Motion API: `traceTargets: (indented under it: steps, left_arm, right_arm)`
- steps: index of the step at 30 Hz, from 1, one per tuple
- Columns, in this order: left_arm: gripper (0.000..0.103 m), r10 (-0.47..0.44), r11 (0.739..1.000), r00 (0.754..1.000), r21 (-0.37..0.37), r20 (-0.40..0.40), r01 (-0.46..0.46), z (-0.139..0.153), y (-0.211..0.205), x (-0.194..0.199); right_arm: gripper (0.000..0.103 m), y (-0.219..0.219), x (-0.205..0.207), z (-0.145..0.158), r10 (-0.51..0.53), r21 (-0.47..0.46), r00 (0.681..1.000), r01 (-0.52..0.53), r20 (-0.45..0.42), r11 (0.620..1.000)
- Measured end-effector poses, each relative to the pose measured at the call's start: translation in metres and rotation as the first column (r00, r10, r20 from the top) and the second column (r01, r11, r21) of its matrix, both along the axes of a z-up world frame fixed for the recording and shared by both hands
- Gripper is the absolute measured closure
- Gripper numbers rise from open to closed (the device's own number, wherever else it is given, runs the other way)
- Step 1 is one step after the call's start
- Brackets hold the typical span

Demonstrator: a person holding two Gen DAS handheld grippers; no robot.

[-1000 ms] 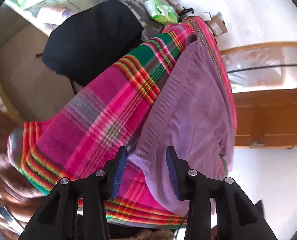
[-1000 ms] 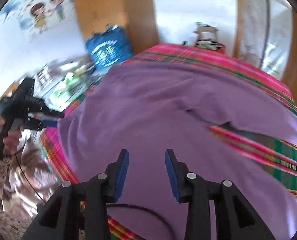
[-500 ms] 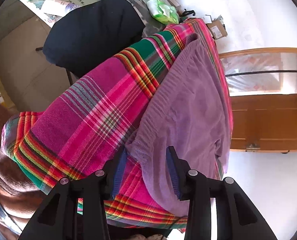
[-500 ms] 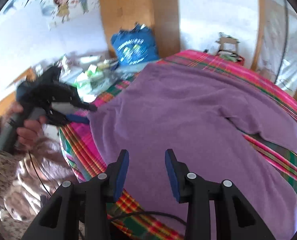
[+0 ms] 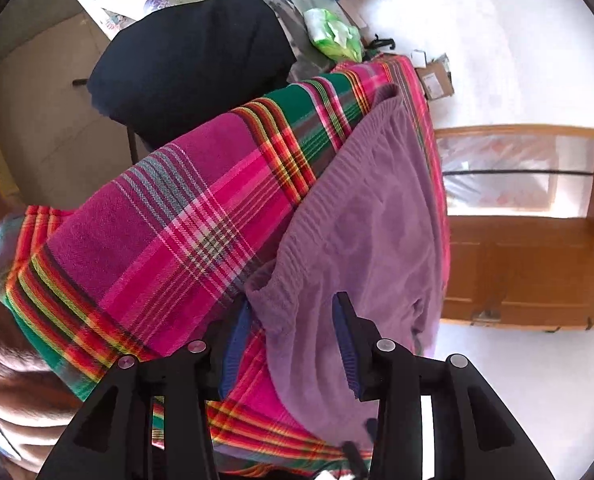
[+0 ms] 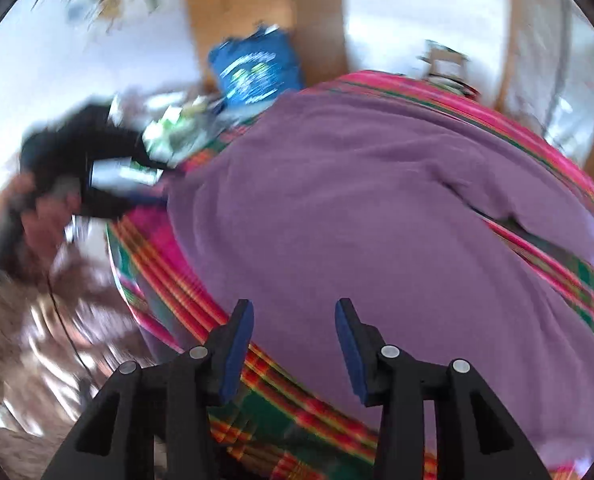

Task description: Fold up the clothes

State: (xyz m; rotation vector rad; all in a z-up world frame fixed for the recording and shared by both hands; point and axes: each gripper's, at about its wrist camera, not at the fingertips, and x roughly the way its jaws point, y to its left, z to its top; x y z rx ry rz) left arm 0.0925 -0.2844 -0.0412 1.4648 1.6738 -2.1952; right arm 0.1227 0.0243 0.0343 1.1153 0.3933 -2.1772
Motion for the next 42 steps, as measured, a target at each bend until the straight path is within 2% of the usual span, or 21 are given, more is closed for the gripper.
traceTargets:
  steps: [6, 9, 10, 11, 12, 16, 21, 24, 29, 30, 33, 34, 35, 42]
  left_arm:
    - [0.061, 0.046, 0.998, 0.999, 0.038, -0.013, -0.046, -0.004, 0.0, 0.003]
    - [0.062, 0.052, 0.998, 0.998, 0.046, -0.024, -0.051, -0.004, -0.001, 0.004]
    - [0.067, 0.054, 0.997, 0.998, 0.048, -0.028, -0.053, -0.004, -0.002, 0.004]
    - [0.079, 0.056, 0.997, 0.998, 0.05, -0.031, -0.054, -0.004, -0.002, 0.004]
    - [0.084, 0.058, 0.997, 0.998, 0.053, -0.035, -0.056, -0.005, -0.002, 0.004]
    - [0.09, 0.066, 0.996, 0.997, 0.063, -0.05, -0.063, -0.005, -0.004, 0.006]
    - [0.092, 0.076, 0.995, 0.995, 0.075, -0.068, -0.071, -0.006, -0.006, 0.007]
    - [0.093, 0.085, 0.992, 0.99, 0.102, -0.108, -0.074, 0.0, -0.01, 0.015]
    - [0.093, 0.092, 0.991, 0.986, 0.108, -0.139, -0.078, 0.007, -0.013, 0.021]
    - [0.093, 0.097, 0.991, 0.986, 0.109, -0.136, -0.083, 0.007, -0.013, 0.021]
    - [0.093, 0.1, 0.99, 0.986, 0.113, -0.134, -0.085, 0.006, -0.015, 0.021]
    - [0.093, 0.1, 0.99, 0.986, 0.114, -0.135, -0.085, 0.006, -0.015, 0.021]
    - [0.093, 0.1, 0.99, 0.986, 0.114, -0.135, -0.085, 0.006, -0.016, 0.022]
    - [0.093, 0.12, 0.99, 0.984, 0.084, -0.132, -0.109, 0.005, -0.029, 0.025]
  right_arm:
    - [0.06, -0.038, 0.004, -0.012, 0.127, 0.03, 0.99, -0.125, -0.06, 0.992]
    - [0.06, -0.047, 0.007, -0.018, 0.147, 0.026, 0.988, -0.146, -0.041, 0.989]
    - [0.06, -0.048, 0.007, -0.019, 0.149, 0.019, 0.988, -0.148, -0.037, 0.989]
    - [0.06, -0.049, 0.007, -0.021, 0.148, 0.011, 0.988, -0.148, -0.035, 0.989]
    - [0.06, -0.05, 0.008, -0.022, 0.147, 0.003, 0.989, -0.147, -0.033, 0.989]
    - [0.06, -0.053, 0.007, -0.026, 0.156, -0.025, 0.988, -0.157, -0.013, 0.987]
    - [0.06, -0.057, 0.009, -0.032, 0.157, -0.023, 0.987, -0.158, -0.016, 0.987]
    - [0.06, -0.058, 0.009, -0.032, 0.175, -0.044, 0.985, -0.175, -0.009, 0.984]
    - [0.06, -0.061, 0.009, -0.034, 0.158, -0.012, 0.987, -0.159, -0.04, 0.987]
    - [0.061, -0.062, 0.01, -0.034, 0.151, 0.005, 0.987, -0.151, -0.058, 0.989]
    - [0.078, -0.064, 0.014, -0.035, 0.132, 0.046, 0.986, -0.128, -0.104, 0.991]
    - [0.09, -0.064, 0.014, -0.034, 0.121, 0.06, 0.986, -0.115, -0.114, 0.992]
    - [0.097, -0.065, 0.015, -0.033, 0.115, 0.063, 0.986, -0.108, -0.12, 0.992]
    - [0.098, -0.069, 0.027, -0.016, 0.138, 0.047, 0.976, -0.132, -0.17, 0.99]
